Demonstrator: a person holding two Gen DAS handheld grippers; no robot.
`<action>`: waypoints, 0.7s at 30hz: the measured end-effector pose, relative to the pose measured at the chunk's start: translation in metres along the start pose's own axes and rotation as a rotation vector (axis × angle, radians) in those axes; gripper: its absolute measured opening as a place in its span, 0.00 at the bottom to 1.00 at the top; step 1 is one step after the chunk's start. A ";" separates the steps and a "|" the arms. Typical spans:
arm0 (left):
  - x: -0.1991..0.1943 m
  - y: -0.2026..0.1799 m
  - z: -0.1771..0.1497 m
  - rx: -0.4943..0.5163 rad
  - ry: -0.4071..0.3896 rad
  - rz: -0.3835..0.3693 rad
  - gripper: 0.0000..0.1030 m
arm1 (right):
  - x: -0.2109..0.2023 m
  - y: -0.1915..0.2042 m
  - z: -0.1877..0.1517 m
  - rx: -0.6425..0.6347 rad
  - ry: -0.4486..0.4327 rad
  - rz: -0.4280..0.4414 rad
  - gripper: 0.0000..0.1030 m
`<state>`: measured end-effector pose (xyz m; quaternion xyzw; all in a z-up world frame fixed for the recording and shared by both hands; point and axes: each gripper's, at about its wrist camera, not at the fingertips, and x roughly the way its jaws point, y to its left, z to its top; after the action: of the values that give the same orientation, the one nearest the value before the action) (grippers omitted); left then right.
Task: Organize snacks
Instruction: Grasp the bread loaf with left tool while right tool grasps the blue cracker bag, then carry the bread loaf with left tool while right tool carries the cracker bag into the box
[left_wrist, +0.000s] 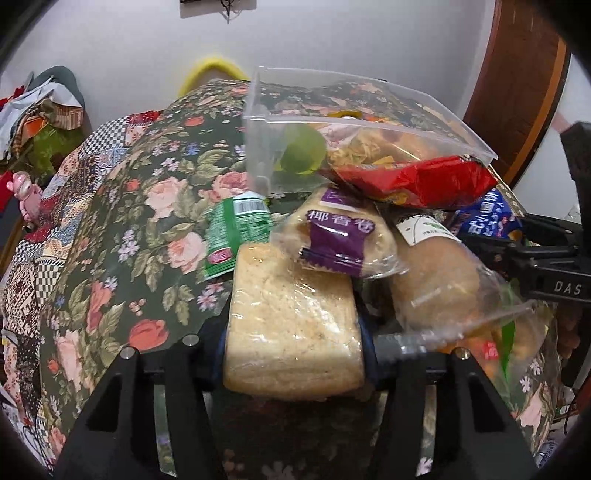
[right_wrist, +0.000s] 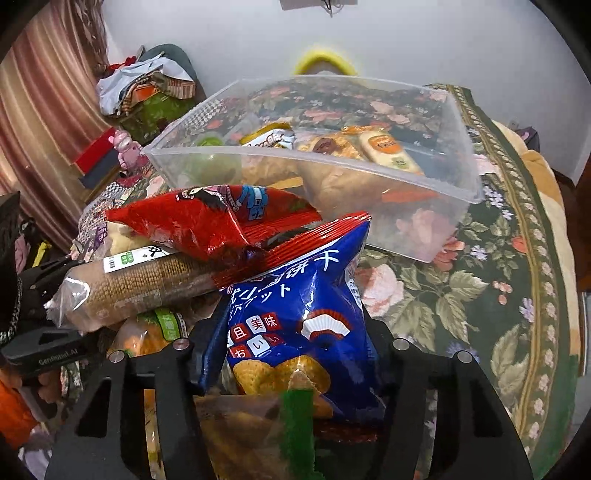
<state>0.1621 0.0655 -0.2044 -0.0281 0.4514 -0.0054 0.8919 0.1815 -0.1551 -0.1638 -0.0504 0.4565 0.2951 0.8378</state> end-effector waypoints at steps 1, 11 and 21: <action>-0.003 0.002 -0.001 -0.006 -0.003 0.002 0.54 | -0.001 0.000 0.001 0.000 -0.003 -0.004 0.54; -0.047 0.019 0.007 -0.045 -0.092 0.028 0.53 | -0.033 -0.007 0.006 0.002 -0.078 -0.038 0.53; -0.089 0.013 0.039 -0.052 -0.218 0.000 0.53 | -0.065 -0.001 0.020 -0.019 -0.179 -0.035 0.53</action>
<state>0.1408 0.0830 -0.1104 -0.0519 0.3517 0.0093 0.9346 0.1699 -0.1779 -0.1006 -0.0398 0.3759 0.2880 0.8798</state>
